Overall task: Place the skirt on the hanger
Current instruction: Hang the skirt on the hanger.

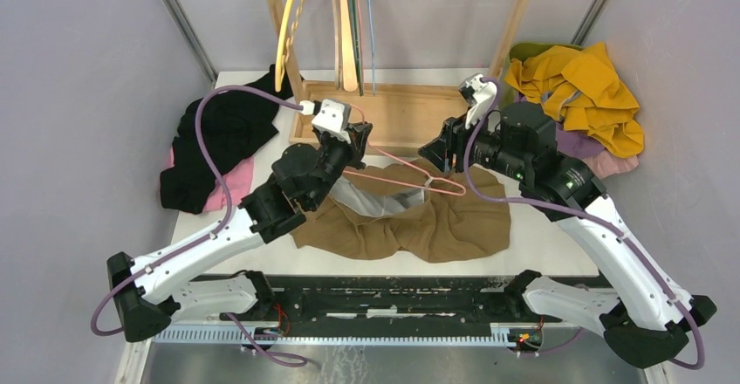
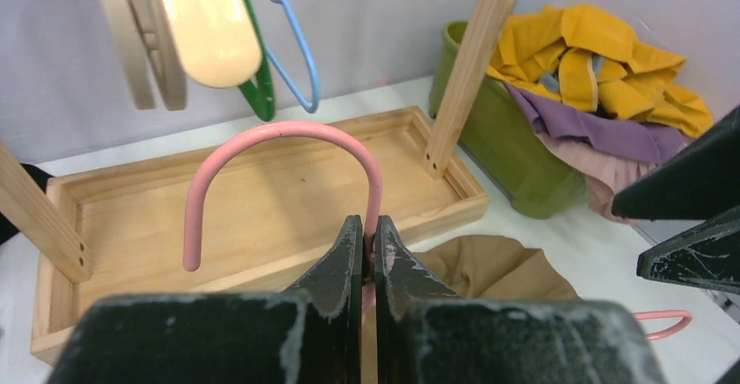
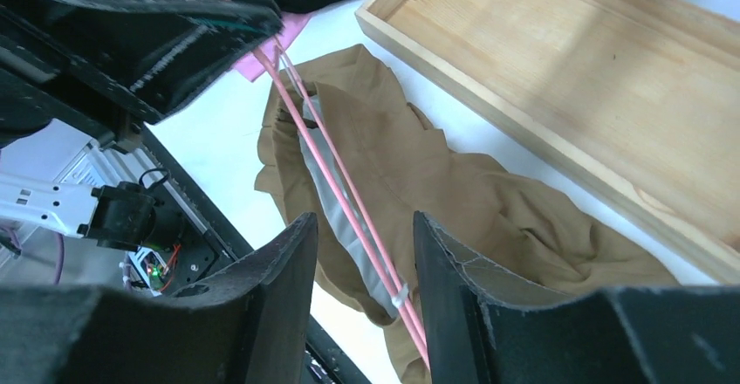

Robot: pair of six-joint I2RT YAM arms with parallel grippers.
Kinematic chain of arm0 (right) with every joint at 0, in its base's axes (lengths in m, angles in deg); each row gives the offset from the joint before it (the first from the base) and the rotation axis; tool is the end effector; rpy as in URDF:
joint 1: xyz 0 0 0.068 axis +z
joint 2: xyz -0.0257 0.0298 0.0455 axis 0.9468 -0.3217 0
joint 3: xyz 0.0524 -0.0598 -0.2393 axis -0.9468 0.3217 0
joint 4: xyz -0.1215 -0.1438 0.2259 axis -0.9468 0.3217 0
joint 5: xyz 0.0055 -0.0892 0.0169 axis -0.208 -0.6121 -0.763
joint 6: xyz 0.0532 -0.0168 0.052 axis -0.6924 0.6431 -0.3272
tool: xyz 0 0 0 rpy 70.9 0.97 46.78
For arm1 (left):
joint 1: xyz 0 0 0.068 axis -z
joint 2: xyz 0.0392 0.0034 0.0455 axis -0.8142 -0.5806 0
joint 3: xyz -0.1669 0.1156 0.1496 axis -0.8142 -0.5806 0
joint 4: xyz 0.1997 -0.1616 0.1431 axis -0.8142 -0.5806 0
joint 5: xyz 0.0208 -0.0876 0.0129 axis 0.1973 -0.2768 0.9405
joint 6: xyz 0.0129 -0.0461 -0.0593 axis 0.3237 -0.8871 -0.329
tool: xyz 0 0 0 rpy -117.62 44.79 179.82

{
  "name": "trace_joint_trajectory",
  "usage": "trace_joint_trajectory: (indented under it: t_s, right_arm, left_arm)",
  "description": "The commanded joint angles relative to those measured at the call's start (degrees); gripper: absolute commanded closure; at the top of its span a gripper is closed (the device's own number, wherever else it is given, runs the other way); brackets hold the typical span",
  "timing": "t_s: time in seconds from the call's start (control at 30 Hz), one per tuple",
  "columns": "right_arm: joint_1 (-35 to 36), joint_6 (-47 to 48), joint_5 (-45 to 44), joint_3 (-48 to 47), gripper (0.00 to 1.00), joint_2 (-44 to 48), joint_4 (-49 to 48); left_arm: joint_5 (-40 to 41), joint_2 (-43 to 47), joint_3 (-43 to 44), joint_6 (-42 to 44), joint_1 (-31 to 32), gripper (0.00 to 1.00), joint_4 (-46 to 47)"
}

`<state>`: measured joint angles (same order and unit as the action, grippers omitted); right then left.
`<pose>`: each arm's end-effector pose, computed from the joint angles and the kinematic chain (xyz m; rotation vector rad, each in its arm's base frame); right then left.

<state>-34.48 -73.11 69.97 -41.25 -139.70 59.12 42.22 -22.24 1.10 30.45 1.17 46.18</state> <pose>0.2140 0.1742 0.4198 -0.4428 1.9119 0.8164 0.2012 -0.2416 0.3803 0.2548 1.4905 -0.5121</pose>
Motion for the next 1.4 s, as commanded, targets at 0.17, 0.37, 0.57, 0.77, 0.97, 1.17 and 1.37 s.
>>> trace_joint_trajectory:
  t_s: [0.17,0.37,0.57,0.77,0.97,1.17,1.37]
  right_arm:
    - [3.4,7.6,3.7,-7.6,0.49,-5.0,2.8]
    - [8.0,7.5,-2.3,-8.8,0.49,-7.9,0.4]
    - [8.9,5.0,-0.9,-5.0,0.49,-8.2,-8.7]
    - [9.5,3.2,-3.4,0.3,0.49,-7.7,-16.3]
    - [10.1,2.4,-5.7,3.5,0.50,-8.2,-20.1]
    - [10.1,0.9,-8.7,7.3,0.54,-6.4,-25.8]
    - [10.1,0.7,-10.1,7.2,0.77,-6.9,-25.9]
  left_arm:
    - [-9.0,-1.6,9.0,-4.4,0.0,0.96,-6.0]
    - [-12.0,-3.1,11.2,-5.9,0.0,0.96,-6.7]
    - [-13.1,-4.1,12.3,-7.1,0.0,0.96,-6.5]
    - [-14.2,-4.6,13.1,-8.0,0.0,0.96,-5.9]
    - [-14.7,-5.0,13.7,-8.6,0.0,0.96,-5.2]
    - [-15.3,-5.3,14.3,-9.0,0.0,0.96,-5.1]
    - [-15.7,-5.2,15.0,-9.3,0.0,0.96,-5.3]
